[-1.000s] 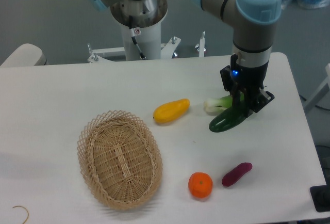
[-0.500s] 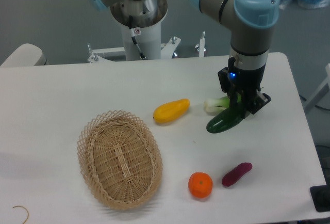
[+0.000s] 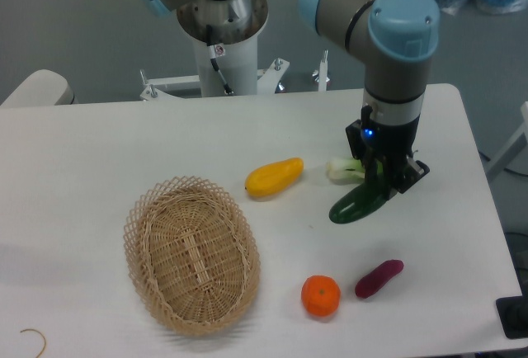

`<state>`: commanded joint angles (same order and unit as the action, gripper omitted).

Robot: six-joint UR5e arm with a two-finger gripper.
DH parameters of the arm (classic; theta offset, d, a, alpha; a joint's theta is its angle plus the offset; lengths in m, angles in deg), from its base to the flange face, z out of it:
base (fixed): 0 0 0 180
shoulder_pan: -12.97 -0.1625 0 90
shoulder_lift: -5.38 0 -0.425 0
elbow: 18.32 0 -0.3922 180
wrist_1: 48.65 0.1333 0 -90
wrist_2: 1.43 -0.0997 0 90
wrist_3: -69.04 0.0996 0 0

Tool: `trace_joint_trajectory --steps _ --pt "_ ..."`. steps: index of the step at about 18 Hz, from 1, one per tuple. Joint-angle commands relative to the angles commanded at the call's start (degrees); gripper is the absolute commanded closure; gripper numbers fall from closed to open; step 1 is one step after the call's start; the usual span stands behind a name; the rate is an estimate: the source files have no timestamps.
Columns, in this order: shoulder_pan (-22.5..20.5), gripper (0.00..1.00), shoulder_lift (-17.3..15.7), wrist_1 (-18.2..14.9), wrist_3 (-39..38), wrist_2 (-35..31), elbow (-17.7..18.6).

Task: Place the cucumber on the table
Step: 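Carry the cucumber toward the orange and lower it onto the table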

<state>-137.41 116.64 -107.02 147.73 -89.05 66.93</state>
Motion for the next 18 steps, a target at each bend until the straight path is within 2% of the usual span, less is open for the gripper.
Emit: trace_joint_trajectory --steps 5,9,11,16,18 --pt "0.26 0.65 2.65 1.76 -11.00 -2.11 1.75" --pt "0.26 0.63 5.28 5.36 -13.56 -2.11 4.92" --pt "0.26 0.63 5.46 5.81 -14.35 -2.20 5.88" --pt "0.44 0.63 5.81 8.09 -14.62 -2.11 11.59" --pt "0.70 0.62 5.90 9.58 -14.62 -2.11 12.48"
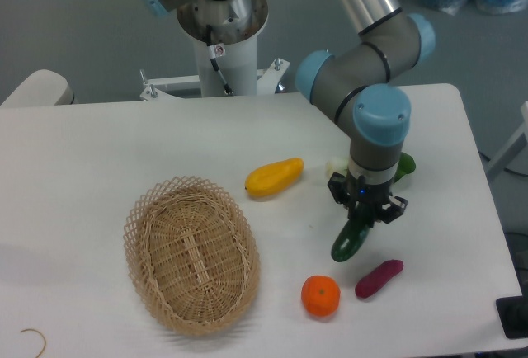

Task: Place the cucumber on the table
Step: 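Carry the cucumber toward the orange and lower it onto the table, then open the gripper to release the cucumber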

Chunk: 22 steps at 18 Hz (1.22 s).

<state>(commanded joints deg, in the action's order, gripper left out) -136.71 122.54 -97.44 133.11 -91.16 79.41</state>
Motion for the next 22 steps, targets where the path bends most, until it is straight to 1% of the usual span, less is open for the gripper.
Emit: trace_joint_trajectory --steps 3,6,7,8,9,10,11,12,13,16,17,20,22 --pt "0.27 0.61 0.79 0.79 0.44 0.00 0.70" --pt "1.14 0.61 1.67 0.89 1.05 0.00 0.44" --pt "1.32 0.57 1.76 0.97 1.14 0.00 0.44" --pt "1.41 0.47 1.76 0.89 1.23 0.00 0.27" --pt "1.41 0.46 1.76 0.97 1.23 0.00 0.27" --pt "1.41 0.40 1.76 0.97 1.14 0.00 0.09" --pt "1.41 0.28 1.67 0.97 1.23 0.00 -0.26" --pt "1.41 0.08 1.67 0.97 1.14 0.00 -0.43" --pt "1.41 0.00 1.58 0.97 1.14 0.00 -0.70" --pt "1.41 0.00 0.62 0.62 0.79 0.09 -2.89" --pt "1.41 0.00 0.01 0.19 0.44 0.00 -4.29" --pt "2.02 0.00 -1.05 0.44 1.23 0.17 -6.67" --pt "3.34 0.00 -1.32 0.01 1.32 0.00 -10.09"
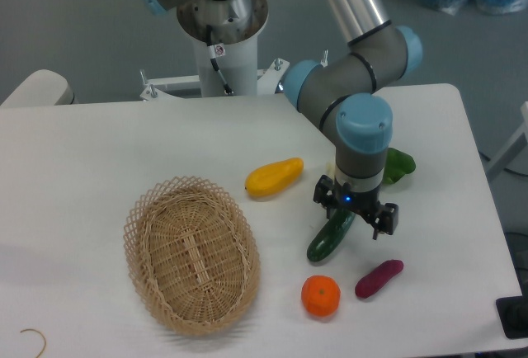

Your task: Place the cucumber on the table

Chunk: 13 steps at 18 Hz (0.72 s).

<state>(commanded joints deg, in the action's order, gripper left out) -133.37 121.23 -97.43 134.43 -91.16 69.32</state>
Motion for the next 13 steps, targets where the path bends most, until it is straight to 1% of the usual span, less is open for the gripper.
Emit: trace_joint_trajectory --steps 2,3,5,6,8,10,11,13 --pt "0.00 0.00 -0.79 -0.35 0.87 0.00 -2.29" --pt "-0.26 0.00 -1.49 -1.14 2.79 0.00 -3.61" --pt "-1.22 0.00 -3.33 -3.94 9.45 0.09 -4.85" --pt "-2.71 0.00 -4.47 -5.35 13.15 0.17 -5.28" --pt "-5.35 0.00 -6.06 -8.42 20.01 0.44 -5.46" --pt "-7.80 0.00 -7.20 -10.71 28.26 0.44 -5.38" --pt "-8.77 0.00 -7.29 -11.42 31.87 0.53 -5.20" --pt "-10.18 0.00 -7.38 -11.69 37.07 0.61 -4.94"
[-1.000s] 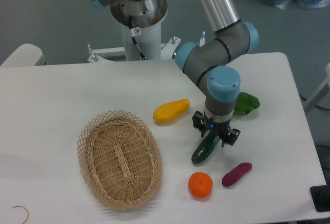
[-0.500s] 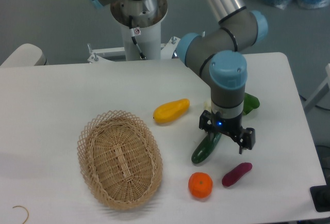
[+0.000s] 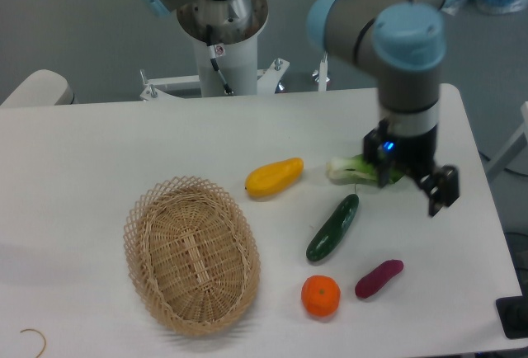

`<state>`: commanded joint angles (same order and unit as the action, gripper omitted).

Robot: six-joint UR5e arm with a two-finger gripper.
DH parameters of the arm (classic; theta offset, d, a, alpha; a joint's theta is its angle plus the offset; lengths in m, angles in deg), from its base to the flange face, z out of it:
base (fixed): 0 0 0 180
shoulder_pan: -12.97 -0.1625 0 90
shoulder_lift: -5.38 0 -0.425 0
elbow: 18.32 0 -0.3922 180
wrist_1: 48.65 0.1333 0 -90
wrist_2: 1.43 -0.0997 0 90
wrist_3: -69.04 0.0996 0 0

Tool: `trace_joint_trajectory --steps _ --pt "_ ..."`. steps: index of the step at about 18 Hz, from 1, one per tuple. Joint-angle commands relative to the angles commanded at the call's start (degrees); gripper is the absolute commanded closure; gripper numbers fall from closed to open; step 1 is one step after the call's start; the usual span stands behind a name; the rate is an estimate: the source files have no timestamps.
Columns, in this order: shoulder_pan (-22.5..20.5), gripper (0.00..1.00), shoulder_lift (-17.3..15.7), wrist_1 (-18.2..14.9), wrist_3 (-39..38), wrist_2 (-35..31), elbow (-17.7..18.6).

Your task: Place the cucumber on the table

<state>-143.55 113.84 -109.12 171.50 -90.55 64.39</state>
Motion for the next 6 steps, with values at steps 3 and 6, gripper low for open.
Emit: trace_joint_trajectory --steps 3,6 --pt "-0.79 0.00 -0.62 0.00 1.25 1.40 0.35" --pt "-1.15 0.00 -0.79 0.09 1.16 2.64 0.44"
